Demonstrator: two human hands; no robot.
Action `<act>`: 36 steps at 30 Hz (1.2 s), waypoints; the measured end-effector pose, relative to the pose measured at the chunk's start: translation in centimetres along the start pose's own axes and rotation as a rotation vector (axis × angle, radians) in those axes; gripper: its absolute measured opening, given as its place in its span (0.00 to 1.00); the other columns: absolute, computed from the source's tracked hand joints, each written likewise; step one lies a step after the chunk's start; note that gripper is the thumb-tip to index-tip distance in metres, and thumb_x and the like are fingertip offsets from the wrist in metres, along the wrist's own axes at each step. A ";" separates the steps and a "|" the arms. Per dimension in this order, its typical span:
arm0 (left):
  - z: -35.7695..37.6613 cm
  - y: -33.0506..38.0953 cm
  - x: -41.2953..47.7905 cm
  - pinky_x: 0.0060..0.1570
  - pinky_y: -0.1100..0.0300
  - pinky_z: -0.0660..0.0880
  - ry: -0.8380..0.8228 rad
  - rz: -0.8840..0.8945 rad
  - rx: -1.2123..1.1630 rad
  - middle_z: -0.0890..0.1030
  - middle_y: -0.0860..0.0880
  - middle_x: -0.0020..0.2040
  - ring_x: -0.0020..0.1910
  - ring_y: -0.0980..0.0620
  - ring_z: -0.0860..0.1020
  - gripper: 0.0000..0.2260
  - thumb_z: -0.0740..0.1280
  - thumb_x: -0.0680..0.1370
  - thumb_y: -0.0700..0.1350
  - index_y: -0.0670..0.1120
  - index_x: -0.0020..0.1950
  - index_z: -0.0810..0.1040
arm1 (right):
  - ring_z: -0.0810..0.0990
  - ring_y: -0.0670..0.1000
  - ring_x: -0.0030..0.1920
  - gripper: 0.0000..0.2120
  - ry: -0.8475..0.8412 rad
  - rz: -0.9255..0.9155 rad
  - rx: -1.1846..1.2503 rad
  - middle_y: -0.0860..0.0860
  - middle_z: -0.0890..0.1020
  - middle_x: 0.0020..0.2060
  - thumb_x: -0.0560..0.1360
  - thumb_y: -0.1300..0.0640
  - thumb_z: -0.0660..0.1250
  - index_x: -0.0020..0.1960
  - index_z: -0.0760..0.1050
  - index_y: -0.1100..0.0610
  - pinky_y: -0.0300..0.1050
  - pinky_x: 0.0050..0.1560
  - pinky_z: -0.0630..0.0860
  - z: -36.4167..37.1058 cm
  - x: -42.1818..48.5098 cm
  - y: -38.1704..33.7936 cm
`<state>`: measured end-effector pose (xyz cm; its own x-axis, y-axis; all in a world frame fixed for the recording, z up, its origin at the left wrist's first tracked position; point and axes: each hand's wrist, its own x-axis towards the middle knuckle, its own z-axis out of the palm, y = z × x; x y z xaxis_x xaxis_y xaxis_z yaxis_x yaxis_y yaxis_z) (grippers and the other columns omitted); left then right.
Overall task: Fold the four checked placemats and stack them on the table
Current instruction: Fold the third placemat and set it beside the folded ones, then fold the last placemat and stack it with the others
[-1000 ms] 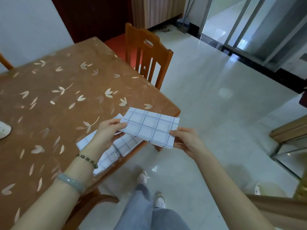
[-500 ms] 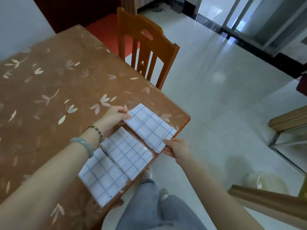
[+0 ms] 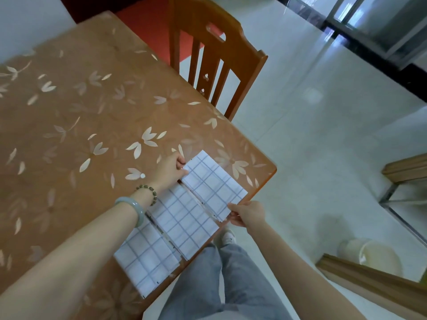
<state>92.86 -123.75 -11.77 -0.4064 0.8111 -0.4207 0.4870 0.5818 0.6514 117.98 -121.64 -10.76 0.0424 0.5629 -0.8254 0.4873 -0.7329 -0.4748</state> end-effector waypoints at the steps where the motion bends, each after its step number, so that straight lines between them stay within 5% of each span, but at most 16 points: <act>1: 0.1 -0.2 0.0 0.44 0.58 0.72 -0.011 -0.011 -0.001 0.76 0.52 0.39 0.42 0.52 0.76 0.12 0.72 0.72 0.41 0.45 0.52 0.74 | 0.80 0.52 0.25 0.11 0.005 -0.005 -0.040 0.55 0.80 0.24 0.68 0.59 0.77 0.33 0.78 0.64 0.51 0.36 0.83 -0.1 0.0 0.0; 5: 0.4 -0.3 -0.4 0.44 0.56 0.69 0.125 0.051 0.091 0.74 0.51 0.44 0.46 0.48 0.73 0.15 0.72 0.71 0.47 0.46 0.53 0.72 | 0.75 0.50 0.27 0.17 0.006 -0.104 -0.298 0.49 0.76 0.24 0.67 0.47 0.75 0.30 0.73 0.56 0.46 0.33 0.79 -1.0 -0.2 -0.3; 8: 1.3 0.2 -1.8 0.57 0.53 0.65 0.212 0.220 0.337 0.74 0.50 0.58 0.60 0.45 0.71 0.17 0.66 0.75 0.53 0.46 0.60 0.71 | 0.76 0.51 0.40 0.12 0.267 -0.621 -0.643 0.51 0.77 0.38 0.74 0.47 0.66 0.40 0.76 0.56 0.48 0.41 0.77 -1.5 0.1 0.2; 11: 3.6 0.0 -3.3 0.74 0.51 0.44 0.074 0.415 0.641 0.59 0.47 0.77 0.77 0.46 0.54 0.30 0.56 0.80 0.59 0.46 0.77 0.58 | 0.75 0.63 0.61 0.20 0.339 -1.060 -0.925 0.60 0.77 0.59 0.77 0.47 0.56 0.57 0.75 0.60 0.60 0.59 0.73 -0.4 0.8 0.7; 14: 5.7 -0.5 -3.6 0.74 0.48 0.42 -0.023 0.436 0.817 0.62 0.44 0.77 0.76 0.45 0.58 0.33 0.48 0.79 0.64 0.45 0.77 0.61 | 0.66 0.61 0.71 0.33 0.207 -1.044 -1.231 0.61 0.68 0.71 0.80 0.41 0.42 0.71 0.66 0.63 0.59 0.69 0.57 1.2 2.1 1.5; 20: 6.8 -1.6 -3.6 0.72 0.42 0.49 -0.136 0.326 0.863 0.61 0.44 0.77 0.76 0.43 0.59 0.35 0.40 0.78 0.68 0.48 0.78 0.59 | 0.58 0.56 0.74 0.37 0.077 -0.888 -1.432 0.58 0.66 0.73 0.77 0.35 0.47 0.73 0.63 0.63 0.60 0.71 0.49 1.0 3.9 3.2; 26: 6.1 -0.5 -3.4 0.73 0.45 0.37 -0.110 0.345 0.864 0.52 0.45 0.79 0.78 0.45 0.49 0.41 0.37 0.72 0.72 0.50 0.79 0.50 | 0.47 0.58 0.77 0.33 -0.019 -0.822 -1.444 0.57 0.50 0.77 0.80 0.39 0.46 0.77 0.51 0.59 0.60 0.74 0.39 0.7 1.7 0.1; 29: 4.2 2.2 -3.7 0.74 0.47 0.40 -0.114 0.260 0.713 0.54 0.48 0.79 0.78 0.48 0.48 0.40 0.47 0.73 0.73 0.50 0.79 0.50 | 0.59 0.59 0.72 0.25 -0.138 -0.780 -1.275 0.57 0.61 0.73 0.79 0.43 0.55 0.71 0.65 0.56 0.55 0.71 0.57 -0.3 0.1 -5.2; 32: 1.6 5.0 -5.5 0.75 0.48 0.45 -0.067 0.186 0.476 0.55 0.50 0.79 0.78 0.49 0.49 0.37 0.61 0.76 0.66 0.52 0.79 0.52 | 0.66 0.53 0.70 0.29 -0.383 -0.694 -1.122 0.52 0.66 0.72 0.77 0.41 0.61 0.74 0.62 0.52 0.48 0.67 0.64 -2.0 -3.2 -11.2; 36: -2.9 6.7 -10.6 0.75 0.47 0.54 0.138 0.087 0.068 0.57 0.55 0.78 0.76 0.54 0.53 0.37 0.68 0.73 0.63 0.57 0.77 0.55 | 0.68 0.50 0.69 0.29 -0.440 -0.997 -1.142 0.47 0.69 0.71 0.75 0.44 0.66 0.73 0.63 0.48 0.43 0.64 0.65 -3.4 -8.4 -16.5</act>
<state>98.16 -128.65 -1.07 -0.4601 0.8456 -0.2706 0.5742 0.5159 0.6358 112.52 -112.95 5.06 -0.8316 0.3237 -0.4513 0.5457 0.6271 -0.5558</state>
